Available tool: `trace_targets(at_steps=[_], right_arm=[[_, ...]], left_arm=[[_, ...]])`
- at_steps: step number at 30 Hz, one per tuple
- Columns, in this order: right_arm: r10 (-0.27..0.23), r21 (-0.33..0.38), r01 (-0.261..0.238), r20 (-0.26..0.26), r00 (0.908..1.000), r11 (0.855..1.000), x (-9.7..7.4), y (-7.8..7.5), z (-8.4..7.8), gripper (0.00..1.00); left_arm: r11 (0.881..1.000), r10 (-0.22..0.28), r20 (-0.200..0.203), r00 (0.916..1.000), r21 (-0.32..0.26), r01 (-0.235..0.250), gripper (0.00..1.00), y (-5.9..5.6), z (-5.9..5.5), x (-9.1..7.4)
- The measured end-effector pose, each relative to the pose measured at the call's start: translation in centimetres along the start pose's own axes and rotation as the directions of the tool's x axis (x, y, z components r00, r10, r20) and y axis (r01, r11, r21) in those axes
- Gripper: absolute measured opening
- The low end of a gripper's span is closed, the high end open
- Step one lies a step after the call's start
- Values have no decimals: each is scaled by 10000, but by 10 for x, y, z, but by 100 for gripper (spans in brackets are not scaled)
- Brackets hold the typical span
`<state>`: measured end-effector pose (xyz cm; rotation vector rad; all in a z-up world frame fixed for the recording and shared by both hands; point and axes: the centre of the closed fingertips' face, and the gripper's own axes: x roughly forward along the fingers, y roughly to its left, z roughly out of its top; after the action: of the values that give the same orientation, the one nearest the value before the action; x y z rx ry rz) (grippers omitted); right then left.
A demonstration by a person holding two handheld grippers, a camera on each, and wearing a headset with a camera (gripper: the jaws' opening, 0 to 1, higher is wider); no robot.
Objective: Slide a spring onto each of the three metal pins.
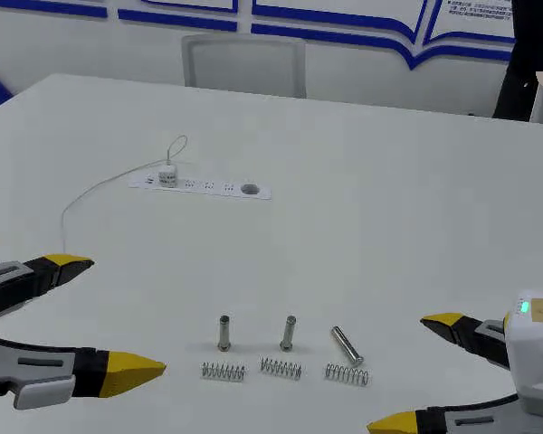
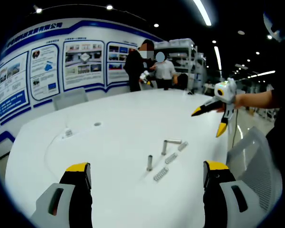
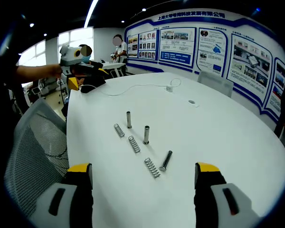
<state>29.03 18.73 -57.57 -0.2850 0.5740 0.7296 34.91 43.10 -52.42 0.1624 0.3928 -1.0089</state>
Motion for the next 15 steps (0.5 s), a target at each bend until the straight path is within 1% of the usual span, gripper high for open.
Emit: trace_targets(at_steps=[7, 15], right_arm=[[49, -21, -49, -37, 10000, 10000, 1, 1, 0, 89], [2, -3, -2, -94, 10000, 10000, -1, -2, -2, 89]], left_arm=[[10000, -48, -101, 9999, 4, 48, 100, -1, -3, 0], [10000, -92, -129, 9999, -23, 91, 100, -2, -4, 1]])
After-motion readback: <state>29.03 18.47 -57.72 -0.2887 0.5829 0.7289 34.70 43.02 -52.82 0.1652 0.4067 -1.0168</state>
